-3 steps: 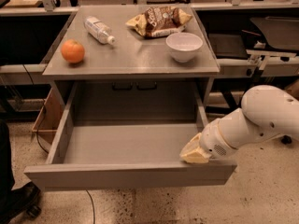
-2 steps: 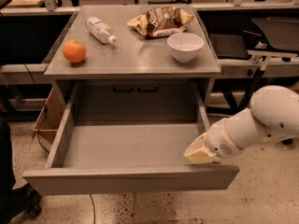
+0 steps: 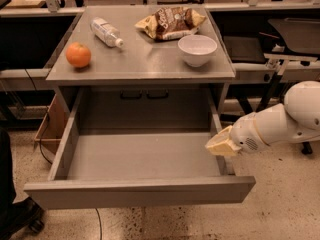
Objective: Open top drawer
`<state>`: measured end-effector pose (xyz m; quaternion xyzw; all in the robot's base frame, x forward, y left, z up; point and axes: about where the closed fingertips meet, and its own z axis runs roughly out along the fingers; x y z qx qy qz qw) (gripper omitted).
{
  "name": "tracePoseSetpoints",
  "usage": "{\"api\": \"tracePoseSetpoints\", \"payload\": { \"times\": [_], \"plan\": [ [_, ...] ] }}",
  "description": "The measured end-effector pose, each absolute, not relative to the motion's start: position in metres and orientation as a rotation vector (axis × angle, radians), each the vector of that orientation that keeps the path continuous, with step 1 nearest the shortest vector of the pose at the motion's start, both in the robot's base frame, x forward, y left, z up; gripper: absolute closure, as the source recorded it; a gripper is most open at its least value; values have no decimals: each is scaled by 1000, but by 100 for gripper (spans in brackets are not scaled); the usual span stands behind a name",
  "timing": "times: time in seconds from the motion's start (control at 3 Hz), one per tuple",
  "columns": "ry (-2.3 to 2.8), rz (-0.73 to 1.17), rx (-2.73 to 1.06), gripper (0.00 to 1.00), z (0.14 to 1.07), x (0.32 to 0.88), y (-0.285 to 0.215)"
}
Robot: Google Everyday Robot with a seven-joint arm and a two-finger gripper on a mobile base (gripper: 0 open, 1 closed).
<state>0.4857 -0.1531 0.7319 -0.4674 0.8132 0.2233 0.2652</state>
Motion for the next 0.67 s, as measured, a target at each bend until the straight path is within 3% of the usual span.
{"api": "tracePoseSetpoints", "payload": {
  "times": [0.67],
  "plan": [
    [2158, 546, -1238, 100, 757, 506, -169]
  ]
}}
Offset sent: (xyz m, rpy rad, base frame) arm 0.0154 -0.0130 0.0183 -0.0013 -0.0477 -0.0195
